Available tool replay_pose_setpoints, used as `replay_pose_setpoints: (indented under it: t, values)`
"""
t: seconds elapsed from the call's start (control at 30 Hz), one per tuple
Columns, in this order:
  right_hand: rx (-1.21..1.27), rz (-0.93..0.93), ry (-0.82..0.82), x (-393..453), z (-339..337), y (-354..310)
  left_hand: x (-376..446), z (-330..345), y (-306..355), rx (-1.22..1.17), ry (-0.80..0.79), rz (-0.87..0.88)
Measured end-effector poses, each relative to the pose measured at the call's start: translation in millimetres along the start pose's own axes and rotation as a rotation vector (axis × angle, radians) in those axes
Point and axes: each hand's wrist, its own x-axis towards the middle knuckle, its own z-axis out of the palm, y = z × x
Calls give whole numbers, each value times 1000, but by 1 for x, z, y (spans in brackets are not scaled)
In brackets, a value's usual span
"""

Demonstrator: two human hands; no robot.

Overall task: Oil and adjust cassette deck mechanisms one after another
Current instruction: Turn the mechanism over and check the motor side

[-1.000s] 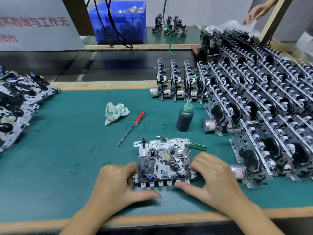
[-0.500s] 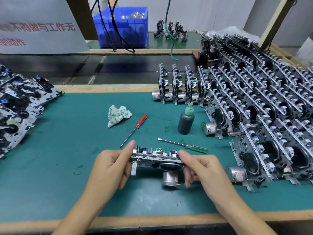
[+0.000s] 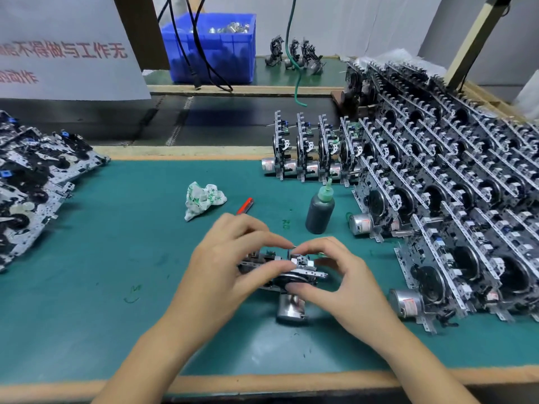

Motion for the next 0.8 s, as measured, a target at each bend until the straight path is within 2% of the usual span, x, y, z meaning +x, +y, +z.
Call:
replay_pose_setpoints:
  t: [0.37,0.53,0.67,0.8]
  values:
    - [87,-21,-7,5,2,8,4,10,3,14,-7,9]
    - [77,-18,-33,8,-2,7,7,10,-2,-109,-18,21]
    - [87,-35,-17,5,-1,7,6,13,-4,-120,-5,12]
    - [-39,-73,0,-1,0,5,5,13,-5,-139,12,19]
